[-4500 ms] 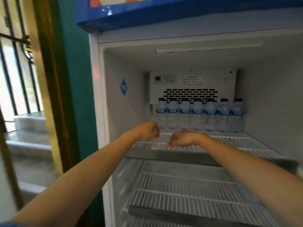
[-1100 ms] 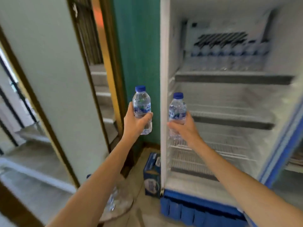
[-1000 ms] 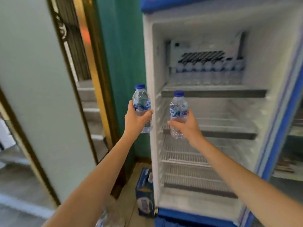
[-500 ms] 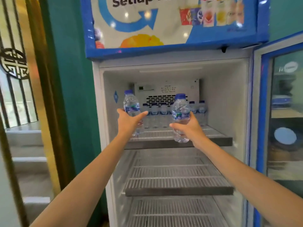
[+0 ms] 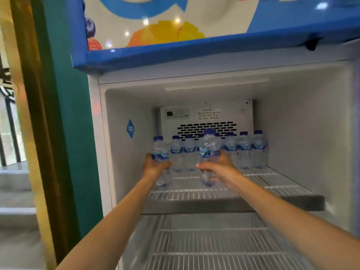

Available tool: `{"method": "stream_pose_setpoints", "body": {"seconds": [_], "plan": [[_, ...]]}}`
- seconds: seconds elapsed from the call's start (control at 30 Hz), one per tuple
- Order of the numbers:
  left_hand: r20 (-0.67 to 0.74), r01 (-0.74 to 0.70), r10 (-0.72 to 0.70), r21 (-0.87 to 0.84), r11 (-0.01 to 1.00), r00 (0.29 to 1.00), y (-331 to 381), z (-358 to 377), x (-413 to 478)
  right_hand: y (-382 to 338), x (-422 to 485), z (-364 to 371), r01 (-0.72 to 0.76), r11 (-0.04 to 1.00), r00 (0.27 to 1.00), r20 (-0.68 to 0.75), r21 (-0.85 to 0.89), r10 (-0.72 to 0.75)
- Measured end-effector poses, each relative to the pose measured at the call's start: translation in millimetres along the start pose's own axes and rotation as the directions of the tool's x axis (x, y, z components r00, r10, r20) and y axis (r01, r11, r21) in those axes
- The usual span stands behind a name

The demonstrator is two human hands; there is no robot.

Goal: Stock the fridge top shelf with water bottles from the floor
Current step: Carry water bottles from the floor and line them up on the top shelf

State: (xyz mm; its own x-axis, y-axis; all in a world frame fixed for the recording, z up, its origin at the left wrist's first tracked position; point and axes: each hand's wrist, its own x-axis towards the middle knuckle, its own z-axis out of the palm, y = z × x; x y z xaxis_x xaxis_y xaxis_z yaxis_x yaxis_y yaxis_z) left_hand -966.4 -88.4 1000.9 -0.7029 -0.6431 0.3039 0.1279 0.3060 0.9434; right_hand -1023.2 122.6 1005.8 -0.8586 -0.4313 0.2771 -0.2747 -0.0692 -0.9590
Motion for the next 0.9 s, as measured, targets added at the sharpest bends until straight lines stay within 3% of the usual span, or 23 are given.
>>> {"method": "stream_pose_setpoints", "body": {"seconds": [0.37, 0.47, 0.7, 0.9], "plan": [[0.093, 0.074, -0.068, -0.061, 0.995, 0.993, -37.6, 16.1, 107.0, 41.7, 99.5, 29.2, -0.059, 0.998, 0.976, 0.21, -0.013, 0.061], [0.056, 0.121, -0.117, -0.071, 0.99, 0.992, -41.1, 25.1, 131.2, 49.5, 113.0, 33.2, -0.084, 0.996, 0.963, 0.257, 0.024, 0.075], [0.091, 0.112, -0.107, -0.047, 0.993, 0.99, -56.7, 35.0, 165.1, 79.6, 129.8, 35.2, -0.053, 0.996, 0.949, 0.315, 0.072, 0.028], [-0.014, 0.111, -0.111, 0.243, 0.964, 0.994, -75.9, 49.1, 153.6, 88.9, 132.9, 39.6, -0.053, 0.991, 0.955, 0.295, 0.125, 0.014]]}}
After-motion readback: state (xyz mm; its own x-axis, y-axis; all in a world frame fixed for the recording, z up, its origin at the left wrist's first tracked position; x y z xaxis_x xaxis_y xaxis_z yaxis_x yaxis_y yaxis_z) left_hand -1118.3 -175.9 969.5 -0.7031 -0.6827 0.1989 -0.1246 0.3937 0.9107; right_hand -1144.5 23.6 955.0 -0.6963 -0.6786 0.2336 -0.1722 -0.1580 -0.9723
